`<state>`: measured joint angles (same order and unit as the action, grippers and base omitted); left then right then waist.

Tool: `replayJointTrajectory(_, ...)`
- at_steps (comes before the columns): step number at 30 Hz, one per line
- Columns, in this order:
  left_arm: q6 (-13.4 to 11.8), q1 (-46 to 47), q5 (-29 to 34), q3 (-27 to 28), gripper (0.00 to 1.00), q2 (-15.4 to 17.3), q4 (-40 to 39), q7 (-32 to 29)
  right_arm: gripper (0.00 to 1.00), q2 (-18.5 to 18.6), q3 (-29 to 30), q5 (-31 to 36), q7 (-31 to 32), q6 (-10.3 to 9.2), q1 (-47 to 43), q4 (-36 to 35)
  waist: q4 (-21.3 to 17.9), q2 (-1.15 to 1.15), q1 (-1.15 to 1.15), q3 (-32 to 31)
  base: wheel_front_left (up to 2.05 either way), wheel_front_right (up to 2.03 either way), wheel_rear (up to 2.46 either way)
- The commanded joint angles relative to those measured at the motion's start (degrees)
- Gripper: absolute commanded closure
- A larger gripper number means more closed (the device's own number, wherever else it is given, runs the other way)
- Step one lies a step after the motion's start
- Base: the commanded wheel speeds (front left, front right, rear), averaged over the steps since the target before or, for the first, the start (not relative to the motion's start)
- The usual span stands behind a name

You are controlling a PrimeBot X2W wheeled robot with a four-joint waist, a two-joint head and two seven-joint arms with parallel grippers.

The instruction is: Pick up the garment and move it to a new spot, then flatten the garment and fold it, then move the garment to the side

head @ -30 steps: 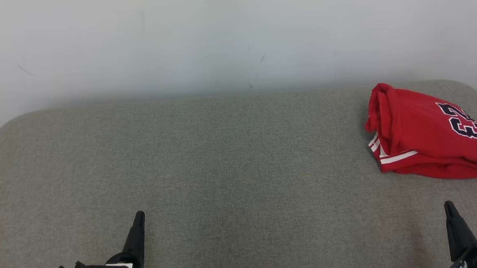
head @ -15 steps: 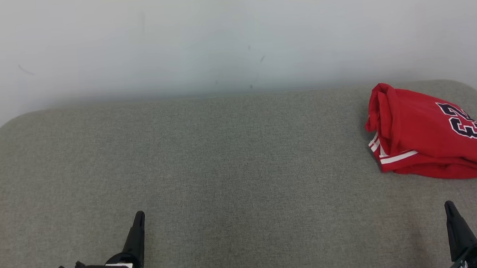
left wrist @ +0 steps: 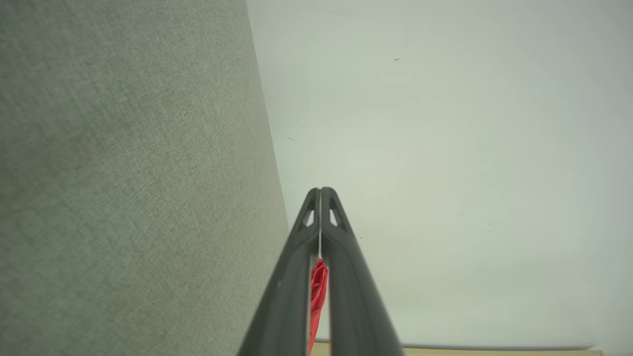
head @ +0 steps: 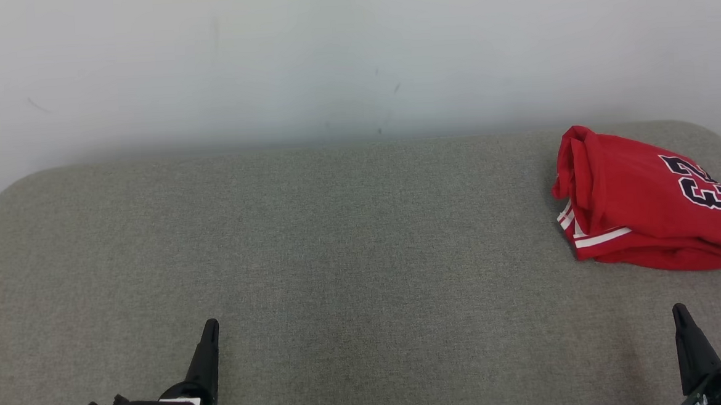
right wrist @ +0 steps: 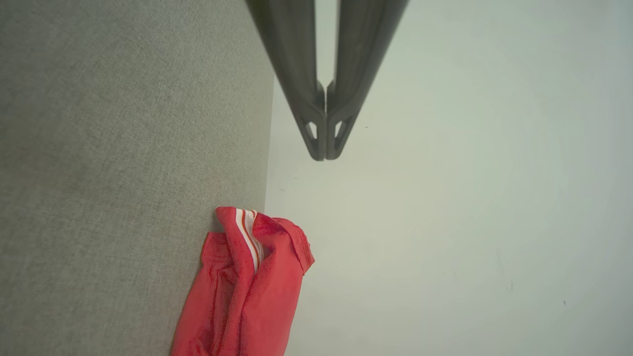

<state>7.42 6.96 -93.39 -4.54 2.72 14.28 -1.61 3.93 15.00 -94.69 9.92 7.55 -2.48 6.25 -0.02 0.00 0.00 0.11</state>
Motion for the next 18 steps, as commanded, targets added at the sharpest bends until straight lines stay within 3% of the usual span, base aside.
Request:
replayJointTrajectory(1, 0.15, 0.14, -0.48, 0.07, 1.00, 0.29, 0.10, -0.02, 1.00, -0.15, 0.15, 0.20, 0.19, -0.12, 0.22, -0.21, 0.00, 0.00, 0.00, 0.00, 0.00, 0.00, 0.00)
replayJointTrajectory(18, 0.15, 0.14, -0.48, 0.07, 1.00, 0.30, 0.09, -0.02, 1.00, -0.30, 0.31, 0.34, 0.34, -0.12, 0.27, -0.18, 0.00, 0.00, 0.00, 0.00, 0.00, 0.00, 0.00)
